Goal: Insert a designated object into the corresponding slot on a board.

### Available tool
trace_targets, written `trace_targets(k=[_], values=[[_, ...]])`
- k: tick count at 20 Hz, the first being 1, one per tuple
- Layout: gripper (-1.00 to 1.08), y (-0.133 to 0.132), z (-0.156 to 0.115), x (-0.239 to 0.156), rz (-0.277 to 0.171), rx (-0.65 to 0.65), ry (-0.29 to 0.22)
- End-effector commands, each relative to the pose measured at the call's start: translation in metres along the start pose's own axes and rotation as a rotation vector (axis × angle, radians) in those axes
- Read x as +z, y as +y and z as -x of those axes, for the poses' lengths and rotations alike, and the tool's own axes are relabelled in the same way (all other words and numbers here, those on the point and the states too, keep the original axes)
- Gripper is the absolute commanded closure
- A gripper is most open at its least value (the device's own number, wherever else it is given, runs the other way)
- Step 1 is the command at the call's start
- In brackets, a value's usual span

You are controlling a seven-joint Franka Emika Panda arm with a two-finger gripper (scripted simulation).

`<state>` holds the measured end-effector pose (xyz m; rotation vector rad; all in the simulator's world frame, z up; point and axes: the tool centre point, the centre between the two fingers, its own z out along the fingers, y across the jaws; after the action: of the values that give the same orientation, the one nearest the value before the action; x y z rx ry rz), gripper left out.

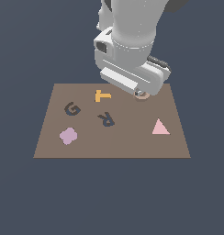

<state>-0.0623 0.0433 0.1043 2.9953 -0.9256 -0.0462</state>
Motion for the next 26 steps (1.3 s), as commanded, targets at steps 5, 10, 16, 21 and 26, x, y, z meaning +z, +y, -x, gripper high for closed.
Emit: trace_targets(k=[5,10,16,21,26], values=[[-0.92,-0.008,0.018,0.015,-0.007,0.224,0.005],[-0.92,-0.016,0.031,0.026,-0.012,0.393,0.009],[-0.92,-0.028,0.041,0.037,-0.017,0.564,0.013],[-0.92,-0.036,0.047,0.045,-0.02,0.675,0.016],[-0.92,-0.043,0.05,0.05,-0.023,0.756,0.018]])
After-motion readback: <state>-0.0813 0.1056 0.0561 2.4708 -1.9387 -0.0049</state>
